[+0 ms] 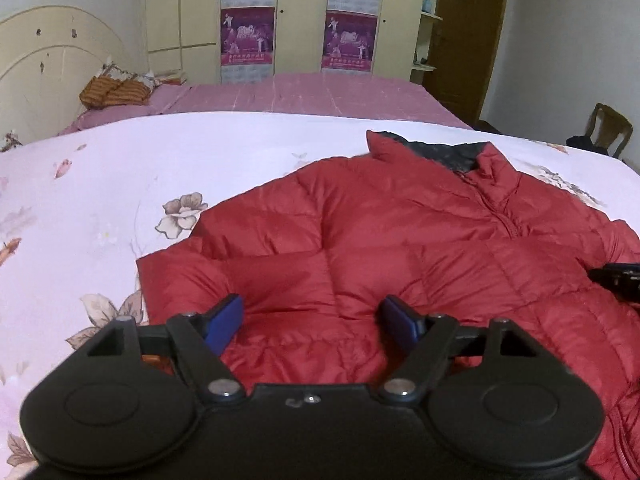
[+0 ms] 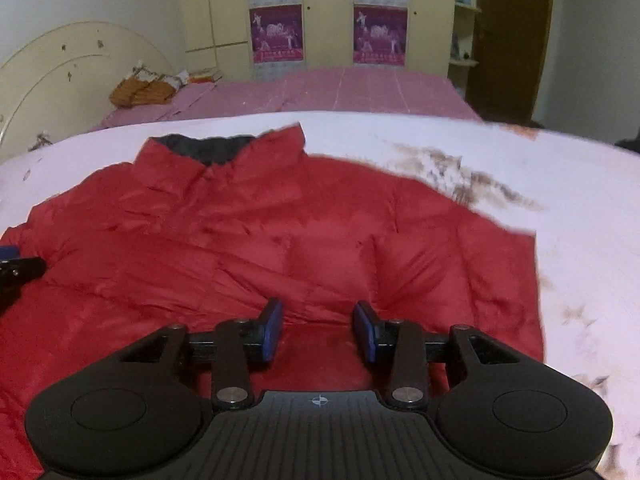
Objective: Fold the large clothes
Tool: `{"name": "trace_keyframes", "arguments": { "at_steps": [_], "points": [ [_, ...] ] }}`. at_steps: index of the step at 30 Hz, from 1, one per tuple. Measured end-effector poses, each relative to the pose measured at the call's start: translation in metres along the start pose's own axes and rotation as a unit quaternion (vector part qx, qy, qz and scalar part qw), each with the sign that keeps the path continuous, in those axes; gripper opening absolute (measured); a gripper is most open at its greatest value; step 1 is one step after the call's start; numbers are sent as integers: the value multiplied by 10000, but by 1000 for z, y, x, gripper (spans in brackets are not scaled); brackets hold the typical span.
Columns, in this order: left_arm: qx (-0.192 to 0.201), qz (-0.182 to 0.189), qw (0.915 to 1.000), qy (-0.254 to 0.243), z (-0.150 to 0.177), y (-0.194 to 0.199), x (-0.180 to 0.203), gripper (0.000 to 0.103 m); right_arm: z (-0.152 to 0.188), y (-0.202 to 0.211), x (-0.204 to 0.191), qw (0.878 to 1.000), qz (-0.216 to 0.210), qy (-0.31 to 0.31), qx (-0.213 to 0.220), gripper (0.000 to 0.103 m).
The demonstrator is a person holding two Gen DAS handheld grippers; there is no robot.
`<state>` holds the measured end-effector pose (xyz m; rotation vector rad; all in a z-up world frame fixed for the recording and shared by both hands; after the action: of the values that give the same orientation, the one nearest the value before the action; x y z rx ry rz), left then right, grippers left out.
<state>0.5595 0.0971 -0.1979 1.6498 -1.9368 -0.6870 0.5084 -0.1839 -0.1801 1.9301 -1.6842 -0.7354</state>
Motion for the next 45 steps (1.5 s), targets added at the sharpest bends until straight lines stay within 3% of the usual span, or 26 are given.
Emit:
{"name": "trace_keyframes", "arguments": {
  "at_steps": [4, 6, 7, 8, 9, 12, 15, 19, 24, 27, 29, 32, 34, 35, 39, 45],
  "points": [
    [107, -59, 9999, 40, -2, 15, 1, 72, -3, 3, 0, 9999, 109, 77, -65, 39],
    [360, 36, 9993, 72, -5, 42, 8, 73, -14, 27, 1, 9995, 267, 35, 190, 40],
    [422, 120, 9990, 76, -5, 52, 14, 74, -17, 42, 0, 9990, 258, -1, 356, 44],
    [487, 188, 9986, 28, -2, 63, 24, 75, -18, 54, -3, 9988, 179, -24, 454, 64],
    [524, 227, 9984, -29, 1, 72, 34, 75, -15, 66, -9, 9985, 55, -8, 544, 67],
    [415, 457, 9979, -177, 15, 77, 67, 75, -1, 77, -32, 9986, -296, 93, 429, 67],
    [308, 310, 9975, -557, 29, 66, 89, 73, 18, 67, -56, 9974, -437, 529, 225, 64],
    [292, 37, 9984, -484, 35, 60, 71, 75, 30, 54, -49, 9967, -169, 771, 185, 63],
    [204, -154, 9995, -201, 41, 61, 31, 76, 35, 51, 6, 9984, 497, 226, 126, 62],
    [182, -219, 9994, -218, 41, 61, 25, 75, 42, 45, 18, 9990, 421, -115, 9, 62],
    [172, -247, 9994, -194, 39, 67, 24, 71, 41, 44, 15, 9988, 482, -20, -14, 62],
    [335, -203, 9989, -239, 35, 88, 27, 71, 26, 65, 12, 9986, 491, -45, 204, 52],
    [319, -173, 9990, -269, 39, 91, 29, 71, 21, 81, 6, 9983, 427, -12, 391, 51],
    [258, -186, 9991, -294, 43, 88, 29, 71, 21, 81, 4, 9984, 407, 47, 385, 45],
    [15, -158, 9995, -274, 54, 71, 26, 74, 35, 53, 4, 9986, 515, 111, -99, 41],
    [30, -194, 9990, -399, 53, 73, 26, 77, 40, 44, 5, 9980, 595, 126, -192, 41]
  ]
}}
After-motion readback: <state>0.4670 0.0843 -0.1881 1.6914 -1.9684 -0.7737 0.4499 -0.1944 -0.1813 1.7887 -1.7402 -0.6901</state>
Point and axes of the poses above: each gripper's, at about its wrist camera, not at the fingertips, and y roughly against the way its jaws point, x to its right, z to its underside, the point moved 8 cm from there along -y, roughly the way its jaws point, and after that the axes turned 2 degrees about x, right-handed, at the moved point
